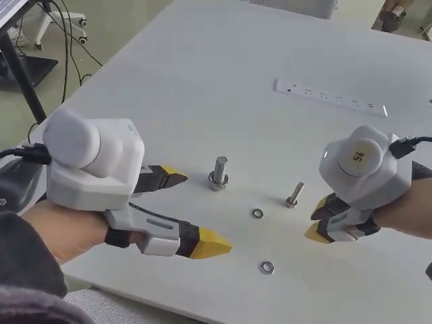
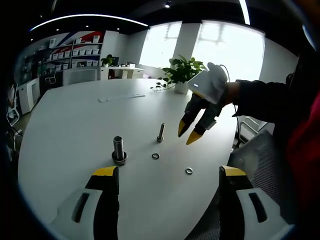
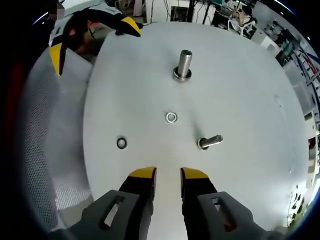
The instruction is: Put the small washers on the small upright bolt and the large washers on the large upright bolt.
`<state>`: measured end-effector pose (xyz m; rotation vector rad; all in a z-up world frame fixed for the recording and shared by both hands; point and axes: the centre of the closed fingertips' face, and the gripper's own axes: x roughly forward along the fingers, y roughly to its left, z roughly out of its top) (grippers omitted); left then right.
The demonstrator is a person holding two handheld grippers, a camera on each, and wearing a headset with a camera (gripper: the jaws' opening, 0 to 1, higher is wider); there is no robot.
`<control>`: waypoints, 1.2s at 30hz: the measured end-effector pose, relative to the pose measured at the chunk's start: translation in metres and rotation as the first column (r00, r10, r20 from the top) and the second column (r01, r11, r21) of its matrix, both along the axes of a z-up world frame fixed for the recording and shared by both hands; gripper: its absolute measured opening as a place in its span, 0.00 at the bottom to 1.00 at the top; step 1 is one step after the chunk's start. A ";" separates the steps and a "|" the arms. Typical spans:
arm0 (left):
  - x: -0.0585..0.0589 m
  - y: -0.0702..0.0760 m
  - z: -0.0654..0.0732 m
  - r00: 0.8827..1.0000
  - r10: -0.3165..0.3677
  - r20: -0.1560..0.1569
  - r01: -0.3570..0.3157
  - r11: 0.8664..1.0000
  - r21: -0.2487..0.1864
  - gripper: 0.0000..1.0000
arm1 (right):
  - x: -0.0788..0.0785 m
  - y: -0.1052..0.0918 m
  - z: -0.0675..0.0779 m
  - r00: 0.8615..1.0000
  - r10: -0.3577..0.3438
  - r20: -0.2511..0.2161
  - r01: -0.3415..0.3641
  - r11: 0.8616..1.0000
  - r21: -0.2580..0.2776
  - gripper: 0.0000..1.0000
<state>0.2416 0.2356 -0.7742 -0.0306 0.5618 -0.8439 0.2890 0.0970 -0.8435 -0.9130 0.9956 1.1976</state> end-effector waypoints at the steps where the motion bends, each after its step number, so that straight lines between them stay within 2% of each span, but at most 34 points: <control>1: 0.000 0.000 0.000 1.000 0.000 0.001 0.000 1.000 -0.001 0.82 | -0.002 0.002 -0.002 1.000 0.007 -0.011 -0.007 1.000 0.007 0.21; 3: 0.000 -0.001 0.000 1.000 -0.003 0.001 0.003 1.000 0.001 0.82 | -0.009 0.006 -0.004 0.999 0.018 -0.030 -0.017 1.000 0.019 0.21; 8: 0.000 -0.001 0.002 1.000 -0.003 0.005 0.003 1.000 -0.001 0.82 | -0.028 0.015 -0.011 0.997 0.065 -0.051 -0.065 0.998 0.011 0.21; 17: -0.002 -0.001 0.002 1.000 -0.004 0.006 0.004 1.000 0.000 0.82 | -0.051 0.030 -0.021 0.987 0.136 -0.081 -0.137 0.991 -0.001 0.21; 36: -0.004 0.002 0.004 1.000 -0.001 0.012 0.001 1.000 -0.006 0.82 | -0.064 0.046 -0.033 0.978 0.190 -0.088 -0.193 0.981 -0.021 0.20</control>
